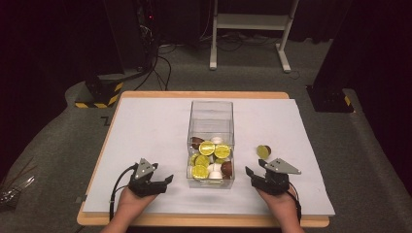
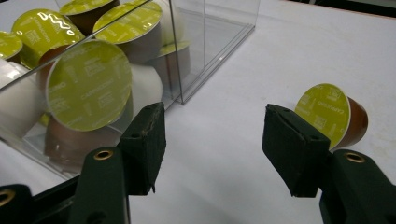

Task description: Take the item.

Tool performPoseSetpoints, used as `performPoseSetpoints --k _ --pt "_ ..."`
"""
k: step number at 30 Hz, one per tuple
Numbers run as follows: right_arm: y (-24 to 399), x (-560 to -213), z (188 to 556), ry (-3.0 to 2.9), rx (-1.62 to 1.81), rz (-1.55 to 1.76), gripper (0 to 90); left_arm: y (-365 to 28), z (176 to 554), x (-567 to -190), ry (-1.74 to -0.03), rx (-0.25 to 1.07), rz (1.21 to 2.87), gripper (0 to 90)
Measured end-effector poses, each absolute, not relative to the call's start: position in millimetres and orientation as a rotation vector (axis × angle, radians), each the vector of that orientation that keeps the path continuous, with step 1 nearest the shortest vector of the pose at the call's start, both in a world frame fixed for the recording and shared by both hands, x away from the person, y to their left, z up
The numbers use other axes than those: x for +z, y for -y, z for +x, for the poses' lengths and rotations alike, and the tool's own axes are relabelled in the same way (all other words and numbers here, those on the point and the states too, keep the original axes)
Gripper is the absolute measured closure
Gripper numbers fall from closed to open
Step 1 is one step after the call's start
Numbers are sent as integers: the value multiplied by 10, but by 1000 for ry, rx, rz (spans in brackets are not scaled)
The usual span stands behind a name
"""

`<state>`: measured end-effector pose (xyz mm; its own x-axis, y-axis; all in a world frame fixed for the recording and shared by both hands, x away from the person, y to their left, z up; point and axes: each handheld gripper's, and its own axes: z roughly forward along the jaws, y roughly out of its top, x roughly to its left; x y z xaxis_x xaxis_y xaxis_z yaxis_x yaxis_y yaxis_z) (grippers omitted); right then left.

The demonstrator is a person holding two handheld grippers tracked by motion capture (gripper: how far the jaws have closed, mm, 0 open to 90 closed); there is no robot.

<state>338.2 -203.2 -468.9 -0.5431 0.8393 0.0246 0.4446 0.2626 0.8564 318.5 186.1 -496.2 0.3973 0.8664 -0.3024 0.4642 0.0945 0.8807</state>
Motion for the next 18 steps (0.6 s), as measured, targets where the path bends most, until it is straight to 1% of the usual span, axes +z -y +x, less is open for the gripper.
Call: performPoseSetpoints --k 7,11,13,15,16,18 --pt "2011 -4710 3282 -2139 1210 1140 390 -1729 3028 -4909 -1177 429 1547 222" --pt "2005 -4754 3219 -2174 1198 1125 386 -1658 2989 -4899 -1142 422 1581 218" --pt "1997 -4753 3201 -2176 1200 1116 386 -1613 2978 -4899 -1141 404 1562 218" --pt "1989 -4744 3182 -2178 1208 1111 385 -1602 2976 -4900 -1127 404 1586 215" --pt "1986 -4744 3177 -2179 1211 1111 385 -1579 2973 -4904 -1134 390 1567 215" --pt "1979 -4743 3166 -2181 1214 1113 385 -1580 2969 -4907 -1120 383 1594 214"
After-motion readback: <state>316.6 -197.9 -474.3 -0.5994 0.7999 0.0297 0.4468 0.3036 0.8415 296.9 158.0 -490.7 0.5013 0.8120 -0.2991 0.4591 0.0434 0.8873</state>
